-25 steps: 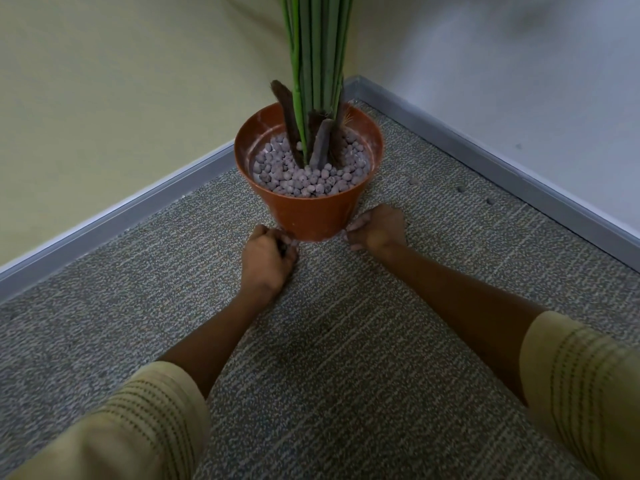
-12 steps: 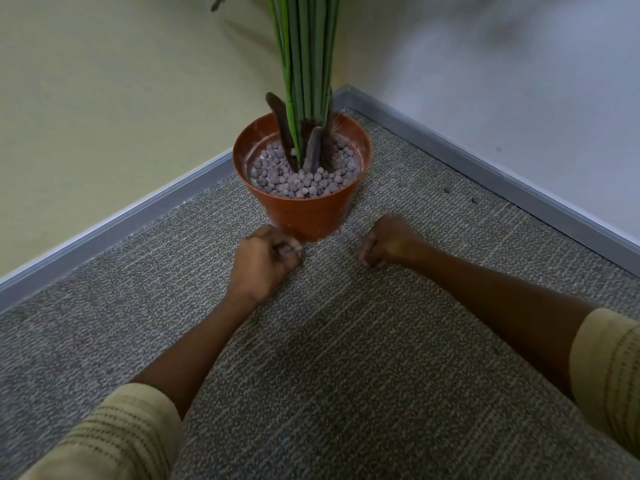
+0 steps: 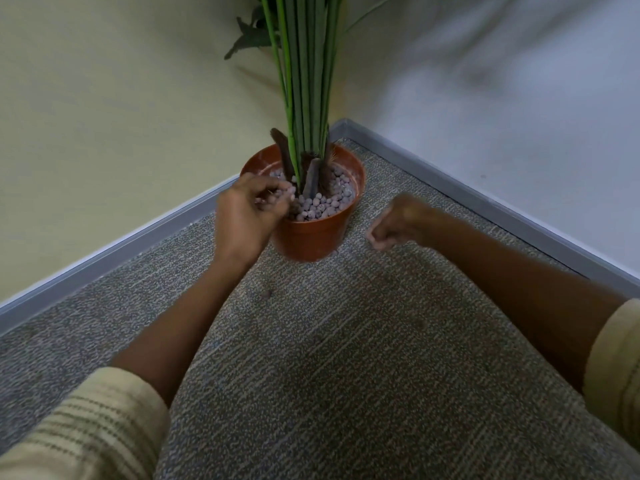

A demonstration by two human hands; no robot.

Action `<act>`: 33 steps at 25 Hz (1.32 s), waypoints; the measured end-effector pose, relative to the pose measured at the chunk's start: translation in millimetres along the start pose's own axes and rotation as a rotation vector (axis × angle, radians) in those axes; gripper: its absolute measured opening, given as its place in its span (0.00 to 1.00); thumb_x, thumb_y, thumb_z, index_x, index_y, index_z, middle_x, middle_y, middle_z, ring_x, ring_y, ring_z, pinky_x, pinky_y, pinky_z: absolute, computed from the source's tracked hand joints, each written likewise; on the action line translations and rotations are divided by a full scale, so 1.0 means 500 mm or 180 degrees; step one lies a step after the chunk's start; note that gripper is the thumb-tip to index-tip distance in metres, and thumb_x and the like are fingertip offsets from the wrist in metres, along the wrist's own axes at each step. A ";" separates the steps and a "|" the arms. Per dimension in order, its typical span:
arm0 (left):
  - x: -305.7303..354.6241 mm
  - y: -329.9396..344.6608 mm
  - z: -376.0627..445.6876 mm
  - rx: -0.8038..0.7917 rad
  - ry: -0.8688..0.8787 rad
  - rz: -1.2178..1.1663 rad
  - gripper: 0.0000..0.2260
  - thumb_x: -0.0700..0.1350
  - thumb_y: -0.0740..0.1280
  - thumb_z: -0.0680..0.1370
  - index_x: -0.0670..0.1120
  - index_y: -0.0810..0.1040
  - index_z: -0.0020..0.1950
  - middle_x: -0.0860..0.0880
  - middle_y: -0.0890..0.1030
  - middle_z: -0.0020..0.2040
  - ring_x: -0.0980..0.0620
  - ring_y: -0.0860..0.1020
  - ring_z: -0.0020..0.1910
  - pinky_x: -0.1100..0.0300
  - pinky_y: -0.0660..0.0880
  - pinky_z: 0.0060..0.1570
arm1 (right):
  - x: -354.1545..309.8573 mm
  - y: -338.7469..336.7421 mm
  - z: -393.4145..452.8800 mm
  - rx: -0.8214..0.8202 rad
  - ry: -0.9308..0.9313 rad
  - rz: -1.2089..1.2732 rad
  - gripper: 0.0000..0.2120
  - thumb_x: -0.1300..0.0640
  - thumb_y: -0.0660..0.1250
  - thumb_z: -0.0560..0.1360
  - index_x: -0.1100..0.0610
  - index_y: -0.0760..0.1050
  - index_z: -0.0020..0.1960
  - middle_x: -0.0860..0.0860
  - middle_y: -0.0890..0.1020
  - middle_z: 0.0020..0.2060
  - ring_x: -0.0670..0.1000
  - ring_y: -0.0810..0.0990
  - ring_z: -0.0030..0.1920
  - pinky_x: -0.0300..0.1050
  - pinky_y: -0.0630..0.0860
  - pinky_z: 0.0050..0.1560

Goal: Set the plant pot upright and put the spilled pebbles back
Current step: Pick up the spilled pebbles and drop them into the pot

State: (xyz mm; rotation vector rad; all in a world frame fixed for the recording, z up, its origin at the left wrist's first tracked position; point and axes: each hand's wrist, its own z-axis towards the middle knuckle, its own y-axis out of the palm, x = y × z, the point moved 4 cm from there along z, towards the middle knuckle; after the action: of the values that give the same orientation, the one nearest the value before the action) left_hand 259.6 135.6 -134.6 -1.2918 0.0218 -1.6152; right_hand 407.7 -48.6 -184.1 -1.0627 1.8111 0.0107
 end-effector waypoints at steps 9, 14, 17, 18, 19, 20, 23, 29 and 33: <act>-0.109 0.007 -0.094 0.0564 -0.0551 0.0563 0.10 0.46 0.62 0.79 0.41 0.79 0.49 0.39 0.77 0.49 0.50 0.73 0.42 0.61 0.67 0.41 | -0.141 -0.052 -0.036 0.0926 -0.0917 0.1122 0.09 0.71 0.71 0.68 0.70 0.79 0.49 0.63 0.83 0.44 0.56 0.84 0.42 0.47 0.83 0.48; -0.204 0.070 -0.186 -0.1349 -0.0930 0.1020 0.04 0.42 0.72 0.72 0.44 0.83 0.46 0.42 0.80 0.49 0.46 0.79 0.43 0.58 0.75 0.51 | -0.128 -0.010 -0.017 0.1044 -0.1283 0.1315 0.04 0.67 0.69 0.72 0.60 0.80 0.41 0.54 0.83 0.37 0.50 0.83 0.38 0.44 0.83 0.43; -0.200 0.068 -0.179 -0.1244 -0.1019 0.0674 0.05 0.37 0.70 0.73 0.42 0.84 0.46 0.44 0.85 0.47 0.48 0.82 0.43 0.60 0.76 0.51 | -0.031 -0.022 0.024 0.1694 -0.0505 0.1538 0.05 0.64 0.68 0.74 0.58 0.78 0.40 0.53 0.81 0.34 0.49 0.81 0.30 0.44 0.83 0.37; -0.193 0.060 -0.172 -0.1073 -0.1019 0.0528 0.05 0.36 0.69 0.73 0.43 0.83 0.46 0.44 0.85 0.47 0.49 0.82 0.42 0.60 0.77 0.50 | 0.007 -0.015 0.038 0.1747 -0.0247 0.1307 0.04 0.63 0.68 0.74 0.59 0.77 0.40 0.54 0.81 0.33 0.49 0.79 0.28 0.45 0.82 0.36; -0.185 0.046 -0.161 -0.0768 -0.0968 0.0401 0.05 0.36 0.68 0.74 0.44 0.83 0.46 0.44 0.85 0.46 0.51 0.81 0.41 0.59 0.78 0.47 | 0.040 0.003 0.051 0.1671 -0.0061 0.1009 0.04 0.64 0.69 0.73 0.59 0.78 0.39 0.55 0.81 0.33 0.49 0.79 0.28 0.47 0.82 0.37; -0.171 0.029 -0.145 -0.0362 -0.0898 0.0279 0.05 0.38 0.68 0.75 0.46 0.82 0.45 0.45 0.84 0.45 0.52 0.79 0.39 0.58 0.78 0.44 | 0.068 0.028 0.064 0.1490 0.0030 0.0721 0.04 0.65 0.70 0.71 0.60 0.78 0.38 0.57 0.82 0.34 0.50 0.80 0.29 0.49 0.82 0.39; -0.115 -0.014 -0.096 0.0651 -0.0700 -0.0190 0.05 0.44 0.70 0.74 0.52 0.78 0.48 0.51 0.80 0.41 0.56 0.75 0.35 0.65 0.75 0.35 | 0.096 0.116 0.080 0.0906 -0.0269 -0.0214 0.02 0.67 0.72 0.67 0.65 0.81 0.39 0.61 0.85 0.39 0.56 0.84 0.38 0.52 0.83 0.46; -0.036 0.004 -0.022 0.0609 -0.0354 -0.0701 0.13 0.46 0.73 0.71 0.53 0.76 0.54 0.52 0.82 0.45 0.61 0.75 0.37 0.70 0.73 0.34 | 0.089 0.170 0.100 0.1091 -0.0642 -0.0054 0.15 0.63 0.78 0.62 0.54 0.71 0.28 0.61 0.84 0.39 0.58 0.83 0.41 0.53 0.81 0.47; -0.049 0.024 -0.024 0.0379 -0.0172 -0.0235 0.13 0.52 0.70 0.73 0.50 0.77 0.56 0.52 0.79 0.50 0.61 0.75 0.38 0.71 0.72 0.35 | 0.100 0.174 0.112 0.1191 -0.0893 -0.0128 0.05 0.63 0.77 0.62 0.61 0.80 0.33 0.59 0.85 0.37 0.56 0.83 0.38 0.50 0.81 0.46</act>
State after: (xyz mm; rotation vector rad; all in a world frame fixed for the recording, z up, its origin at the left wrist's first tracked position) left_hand 256.3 140.4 -163.6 -1.2564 -0.1549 -1.6183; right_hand 385.5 -3.1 -287.1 -0.7866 1.4665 -0.1879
